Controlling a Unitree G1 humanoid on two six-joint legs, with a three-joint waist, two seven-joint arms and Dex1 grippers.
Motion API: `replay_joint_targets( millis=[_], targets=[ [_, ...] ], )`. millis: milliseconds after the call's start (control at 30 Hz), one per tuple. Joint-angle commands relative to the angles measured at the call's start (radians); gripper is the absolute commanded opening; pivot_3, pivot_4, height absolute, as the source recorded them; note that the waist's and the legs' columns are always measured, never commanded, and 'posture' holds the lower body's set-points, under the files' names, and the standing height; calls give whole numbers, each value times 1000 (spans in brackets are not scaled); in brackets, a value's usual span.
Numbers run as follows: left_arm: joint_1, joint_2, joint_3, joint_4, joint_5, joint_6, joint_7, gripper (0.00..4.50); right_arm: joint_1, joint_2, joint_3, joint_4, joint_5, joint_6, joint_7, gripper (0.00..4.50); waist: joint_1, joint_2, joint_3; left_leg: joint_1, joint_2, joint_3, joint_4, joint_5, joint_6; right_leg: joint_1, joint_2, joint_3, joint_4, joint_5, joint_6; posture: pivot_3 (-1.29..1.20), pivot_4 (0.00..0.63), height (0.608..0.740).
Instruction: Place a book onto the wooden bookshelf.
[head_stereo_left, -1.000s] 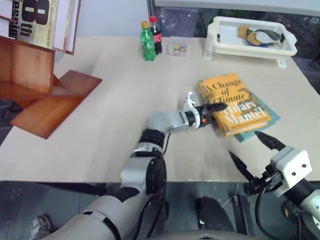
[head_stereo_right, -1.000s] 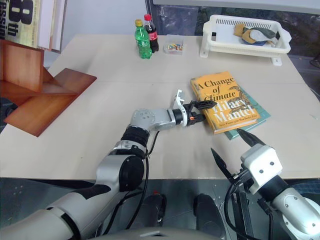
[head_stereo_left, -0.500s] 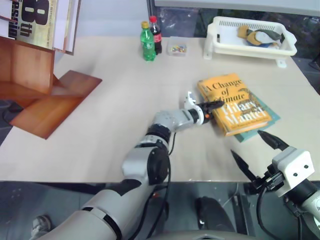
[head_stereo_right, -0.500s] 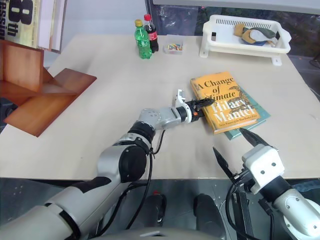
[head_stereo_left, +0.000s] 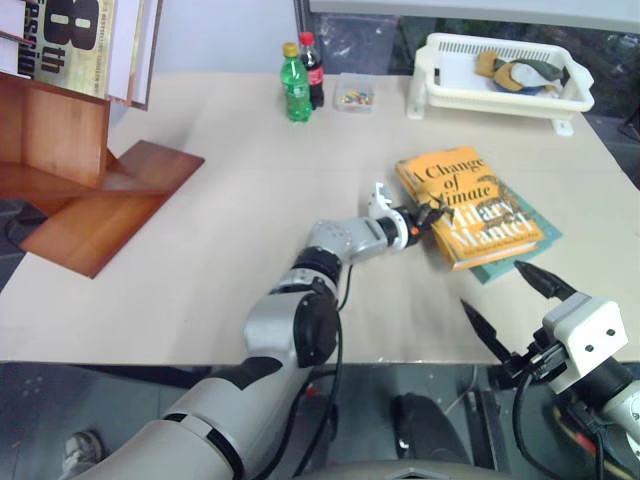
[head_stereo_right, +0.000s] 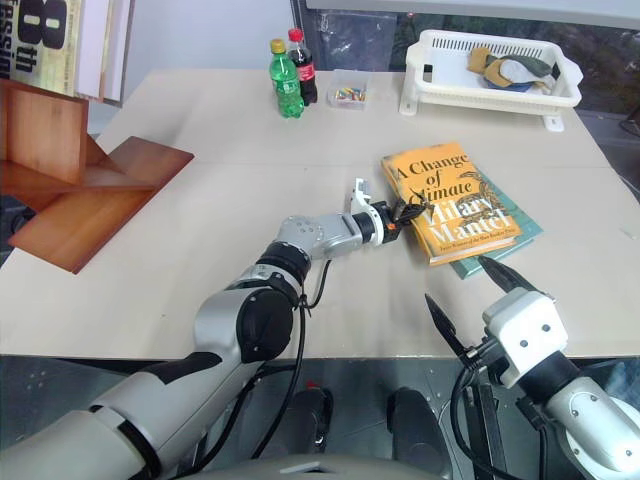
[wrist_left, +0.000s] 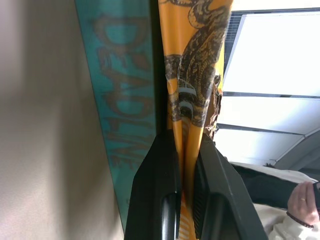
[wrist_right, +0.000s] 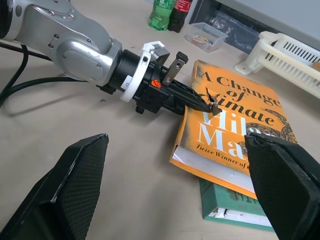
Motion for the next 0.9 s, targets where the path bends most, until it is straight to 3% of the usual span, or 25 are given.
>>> replay_joint_targets(
  millis=[33,167,300,467,533,667,900],
  targets=[
    [-5,7,7,-68,-12,63,-14,45,-10,-7,0,-36,10,-4,-5,4500,0,0,0,0,0,0,0,0,0,0,0,0,0,0,0,0,150,740],
    [33,31,-17,-195,-15,140,-24,45,-23,-5,6,-36,10,6,-3,4500,-3,0,0,0,0,0,0,0,0,0,0,0,0,0,0,0,150,740],
    [129,78,-96,-455,-7,229,-53,45,-52,-1,26,-36,5,25,1,4500,-8,0,0,0,2,1,0,0,0,0,0,1,1,1,-2,0,150,740],
    [309,248,-323,-896,83,190,-187,45,-105,7,48,-36,10,66,16,4500,-8,0,0,1,4,2,0,1,-2,-2,1,2,2,3,-4,0,150,740],
    [389,350,-406,-1037,164,29,-302,45,-133,14,56,-36,15,89,27,4500,-5,1,0,1,4,3,-1,2,-4,-2,1,3,2,3,-5,0,150,740],
    [502,574,-448,-1169,296,-280,-512,45,-201,28,74,-13,31,117,65,4500,-6,2,-1,3,5,7,-1,1,-3,-2,1,7,3,3,-5,0,150,740],
    [540,851,-294,-1082,363,-827,-833,45,-343,44,120,107,39,102,168,4500,4,1,0,0,7,7,-1,0,0,-3,1,6,0,3,-6,0,150,740]
  ],
)
